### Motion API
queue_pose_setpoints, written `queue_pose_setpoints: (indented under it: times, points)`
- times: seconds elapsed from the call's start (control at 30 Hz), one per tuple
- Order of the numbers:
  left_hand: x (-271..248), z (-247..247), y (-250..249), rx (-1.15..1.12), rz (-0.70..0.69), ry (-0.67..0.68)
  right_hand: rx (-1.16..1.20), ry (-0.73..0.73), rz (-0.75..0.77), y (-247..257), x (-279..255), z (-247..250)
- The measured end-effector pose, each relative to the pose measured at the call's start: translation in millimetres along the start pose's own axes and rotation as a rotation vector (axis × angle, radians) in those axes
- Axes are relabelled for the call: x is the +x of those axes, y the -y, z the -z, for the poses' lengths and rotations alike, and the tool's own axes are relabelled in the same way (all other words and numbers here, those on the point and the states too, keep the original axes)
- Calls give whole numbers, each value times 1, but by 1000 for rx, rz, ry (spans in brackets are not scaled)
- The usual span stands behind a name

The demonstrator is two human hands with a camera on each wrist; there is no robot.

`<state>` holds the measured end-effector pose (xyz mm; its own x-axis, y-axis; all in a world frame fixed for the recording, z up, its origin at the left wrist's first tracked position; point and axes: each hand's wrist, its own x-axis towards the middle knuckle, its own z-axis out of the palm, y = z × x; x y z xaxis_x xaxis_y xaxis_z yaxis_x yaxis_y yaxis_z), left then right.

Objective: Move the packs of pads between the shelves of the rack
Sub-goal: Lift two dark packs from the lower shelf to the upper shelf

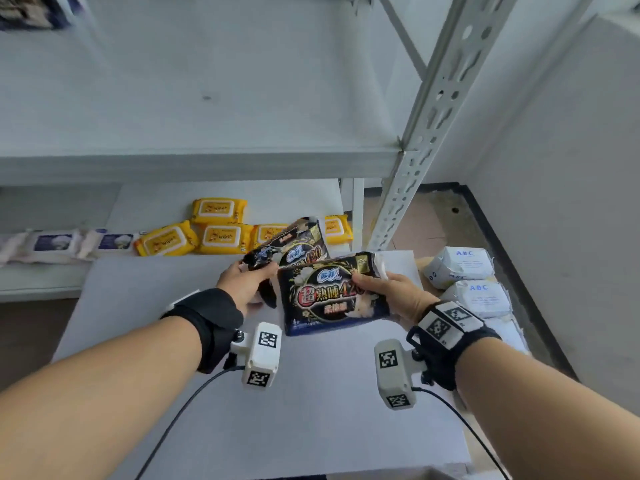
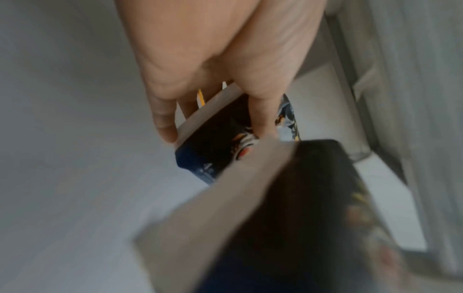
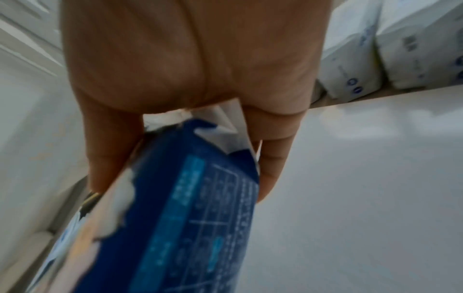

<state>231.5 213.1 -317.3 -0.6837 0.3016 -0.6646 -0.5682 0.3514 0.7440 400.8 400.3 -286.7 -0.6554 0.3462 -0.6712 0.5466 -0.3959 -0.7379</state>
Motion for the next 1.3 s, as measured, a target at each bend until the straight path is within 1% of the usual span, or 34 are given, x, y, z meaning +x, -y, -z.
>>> queue_pose_setpoints:
  times: [0.1,0.3,0.4,0.53,0.63,0.77,0.9,1.0,1.07,1.13,1.2,1.27,1.3]
  points:
    - [-29,41,-9,-124,13,-13,12,41,54,34,-16,-27]
    - [-97,117,-49,-282,-113,-41,-3,164,183,103,-58,-105]
    - [-129,151,-75,-361,-184,-93,71,247,233,130,-78,-155]
    - [-164,199,-109,-472,-292,-169,157,419,284,160,-96,-221]
    - [-181,237,-123,-519,-338,-232,191,448,297,173,-106,-264]
    - [-188,287,-131,-545,-385,-298,157,415,304,182,-113,-319]
    - [-181,341,-138,-536,-395,-298,128,363,322,185,-110,-372]
    - [-169,388,-148,-483,-404,-265,147,314,346,186,-105,-415]
    - [-161,421,-158,-457,-397,-209,166,284,365,186,-101,-443]
    - [-150,453,-174,-386,-396,-174,204,253,379,188,-99,-470]
    - [-141,479,-191,-246,-386,-203,258,218,381,188,-97,-493]
    - [-133,495,-208,-140,-387,-219,297,175,381,187,-96,-507]
    - [-129,500,-216,-113,-382,-197,311,147,383,188,-95,-510]
